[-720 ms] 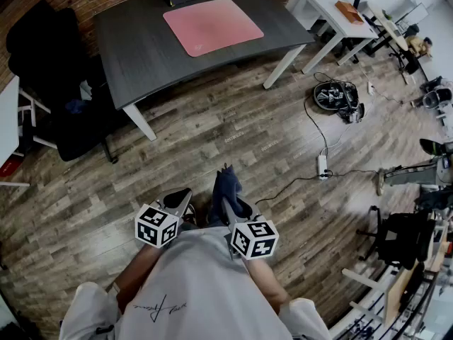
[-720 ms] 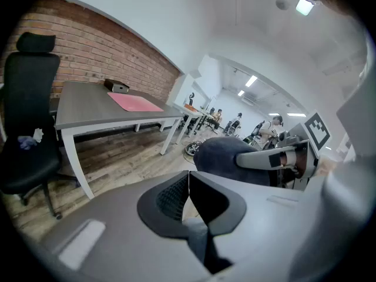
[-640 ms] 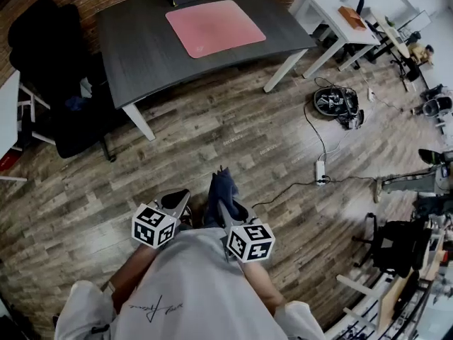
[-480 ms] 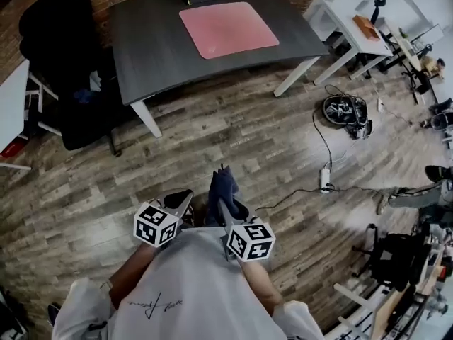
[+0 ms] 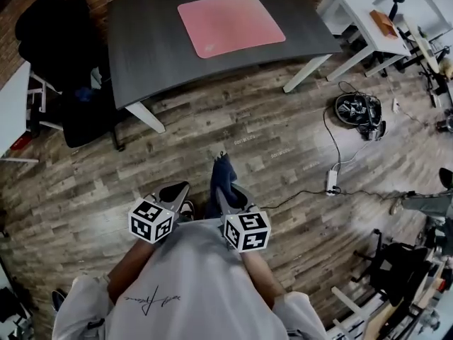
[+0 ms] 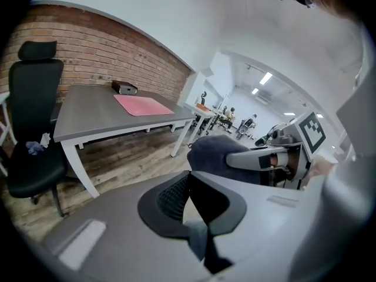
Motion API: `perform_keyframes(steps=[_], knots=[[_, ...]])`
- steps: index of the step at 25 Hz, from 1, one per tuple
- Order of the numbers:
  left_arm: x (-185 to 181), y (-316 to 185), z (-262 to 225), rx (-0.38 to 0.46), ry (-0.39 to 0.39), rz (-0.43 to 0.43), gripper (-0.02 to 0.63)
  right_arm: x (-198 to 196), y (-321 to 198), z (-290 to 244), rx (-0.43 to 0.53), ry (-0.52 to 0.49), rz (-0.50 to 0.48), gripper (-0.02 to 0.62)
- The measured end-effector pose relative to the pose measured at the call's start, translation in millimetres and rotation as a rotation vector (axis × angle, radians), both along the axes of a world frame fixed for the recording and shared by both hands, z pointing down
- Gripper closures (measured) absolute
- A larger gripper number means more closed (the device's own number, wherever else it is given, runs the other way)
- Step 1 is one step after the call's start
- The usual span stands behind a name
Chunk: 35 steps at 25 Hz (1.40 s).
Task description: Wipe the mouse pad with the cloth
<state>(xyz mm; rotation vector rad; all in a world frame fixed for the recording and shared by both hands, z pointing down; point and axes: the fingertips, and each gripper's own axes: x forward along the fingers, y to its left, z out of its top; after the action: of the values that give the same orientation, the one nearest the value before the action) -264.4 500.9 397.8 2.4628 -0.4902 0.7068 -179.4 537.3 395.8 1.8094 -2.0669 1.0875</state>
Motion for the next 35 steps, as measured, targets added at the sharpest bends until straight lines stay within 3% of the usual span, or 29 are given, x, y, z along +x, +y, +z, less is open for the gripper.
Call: perform_keyframes(steps=[5,11,18,23,29,35], knots=[[41,-19,-12,0.013,-0.020,-0.007,0.598,46,-13,-8,0.002,-0.007,-0.010,0.529],[101,-25,-39,0.049,0.042,0.011,0.600,95,-20,-22,0.033,0.037,-0.034,0.529],[121,-36,-34,0.056,0.051,-0.069,0.595,132,-29,-16,0.041,0.033,-0.024,0.529],[141,-52,-40,0.075,0.094,-0.052,0.595,152,-41,-13,0.034,0.071,0.036,0.529],[164,-94,-41,0.095,0.140,-0.049,0.595,169,-67,-14,0.050,0.102,0.053,0.529],[209,-166,-46,0.133,0.161,0.014,0.595,203,-126,-22,0.077,0.116,0.108,0.529]])
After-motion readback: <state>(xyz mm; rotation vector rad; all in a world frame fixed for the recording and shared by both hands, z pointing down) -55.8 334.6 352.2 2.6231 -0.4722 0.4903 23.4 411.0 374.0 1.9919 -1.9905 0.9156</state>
